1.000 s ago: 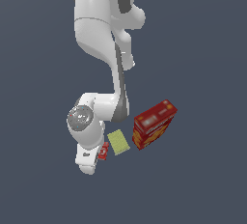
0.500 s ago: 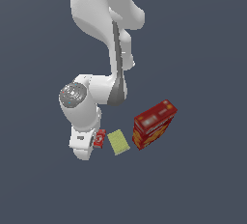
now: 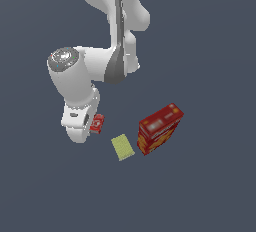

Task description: Pick up a designated object from a clutter of objects.

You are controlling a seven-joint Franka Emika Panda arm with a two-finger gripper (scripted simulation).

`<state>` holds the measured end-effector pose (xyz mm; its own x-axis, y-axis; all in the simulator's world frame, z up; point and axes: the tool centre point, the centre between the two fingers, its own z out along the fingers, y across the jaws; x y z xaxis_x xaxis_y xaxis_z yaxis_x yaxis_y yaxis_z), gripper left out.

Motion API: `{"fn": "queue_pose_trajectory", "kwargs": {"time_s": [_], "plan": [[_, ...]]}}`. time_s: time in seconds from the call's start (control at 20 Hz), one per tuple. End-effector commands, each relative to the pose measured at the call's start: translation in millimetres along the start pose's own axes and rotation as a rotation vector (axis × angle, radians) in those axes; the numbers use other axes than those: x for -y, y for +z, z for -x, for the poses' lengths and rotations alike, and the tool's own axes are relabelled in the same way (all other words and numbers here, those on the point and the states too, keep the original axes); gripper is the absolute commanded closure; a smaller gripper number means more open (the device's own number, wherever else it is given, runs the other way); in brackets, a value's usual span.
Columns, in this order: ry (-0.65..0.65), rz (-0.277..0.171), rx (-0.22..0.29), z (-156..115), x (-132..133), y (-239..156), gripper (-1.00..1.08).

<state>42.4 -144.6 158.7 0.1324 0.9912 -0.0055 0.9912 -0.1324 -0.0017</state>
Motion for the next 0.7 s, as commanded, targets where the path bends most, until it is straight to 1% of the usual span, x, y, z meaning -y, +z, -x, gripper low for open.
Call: {"fn": "queue_pose_trajectory", "kwargs": {"time_s": [0.0,0.65], "plan": [[0.000,0.000,0.000,6,13,-19,1.08],[-0.001,0.002,-0.005,38,75,-122,1.08]]}}
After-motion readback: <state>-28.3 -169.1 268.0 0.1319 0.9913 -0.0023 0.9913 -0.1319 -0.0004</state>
